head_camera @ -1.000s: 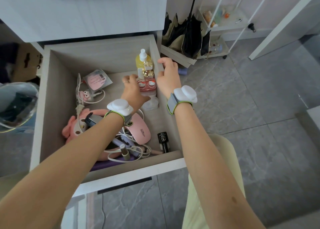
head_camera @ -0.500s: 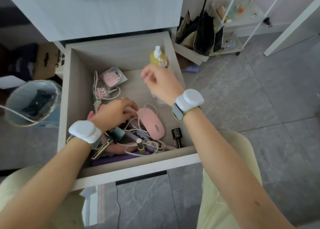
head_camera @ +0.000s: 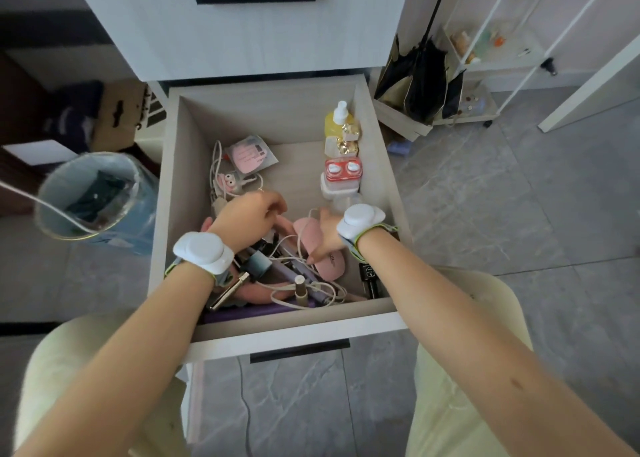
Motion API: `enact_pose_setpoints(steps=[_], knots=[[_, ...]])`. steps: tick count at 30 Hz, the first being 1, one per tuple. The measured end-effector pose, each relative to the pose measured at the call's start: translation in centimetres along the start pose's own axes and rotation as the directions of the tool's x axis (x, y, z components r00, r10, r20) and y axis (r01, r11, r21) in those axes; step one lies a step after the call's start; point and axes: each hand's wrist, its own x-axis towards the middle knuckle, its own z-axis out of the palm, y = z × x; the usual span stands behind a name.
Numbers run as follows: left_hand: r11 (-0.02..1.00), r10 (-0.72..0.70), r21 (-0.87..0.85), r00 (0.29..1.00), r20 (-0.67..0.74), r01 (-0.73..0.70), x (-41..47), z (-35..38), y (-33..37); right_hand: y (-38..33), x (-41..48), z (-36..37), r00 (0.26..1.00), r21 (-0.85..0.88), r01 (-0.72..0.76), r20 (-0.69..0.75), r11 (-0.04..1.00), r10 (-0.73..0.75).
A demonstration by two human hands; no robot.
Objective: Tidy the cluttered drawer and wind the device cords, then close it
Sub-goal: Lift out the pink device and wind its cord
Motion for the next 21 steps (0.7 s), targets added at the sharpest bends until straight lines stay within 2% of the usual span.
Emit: enact_pose_setpoints(steps=[3, 5, 7, 9, 11, 16, 19, 21], knots=[[1.000, 0.022, 0.019, 0.998, 0.054, -0.023, -0.1, 0.3, 0.3, 0.0, 0.6, 0.5, 0.999, 0.080, 0.004, -0.041, 0.997, -0.001], [0.998, 0.018, 0.052, 0.997, 0.073, -0.022, -0.2, 0.5, 0.8, 0.0, 0.7, 0.4, 1.000, 0.064, 0.005, -0.029, 0.998, -0.003], [0.998, 0.021, 0.058, 0.998, 0.062, -0.025, -0.2, 0.9, 1.2, -0.4, 0.3, 0.1, 0.999, 0.123, 0.045, -0.021, 0.991, -0.042], [0.999, 0.029, -0.045, 1.000, 0.007, -0.028, 0.0, 1.4, 1.5, -0.7, -0.1, -0.3, 0.991, 0.186, 0.124, -0.071, 0.975, -0.113], [0.973, 0.015, -0.227, 0.999, -0.052, -0.026, 0.1, 1.8, 1.8, -1.1, -1.0, -0.9, 0.971, 0.232, 0.215, -0.152, 0.949, -0.183], [0.804, -0.019, -0.592, 0.994, -0.108, -0.049, -0.2, 1.2, 2.7, -1.4, -3.9, -3.0, 0.893, 0.261, 0.388, -0.345, 0.884, -0.290], [0.679, -0.070, -0.729, 0.980, -0.186, -0.090, 0.0, 0.6, 2.5, -1.1, -4.4, -3.7, 0.836, 0.288, 0.444, -0.474, 0.848, -0.276], [0.637, -0.110, -0.762, 0.964, -0.241, -0.118, 0.1, 0.4, 2.4, -1.0, -4.2, -3.8, 0.823, 0.321, 0.443, -0.517, 0.837, -0.236]])
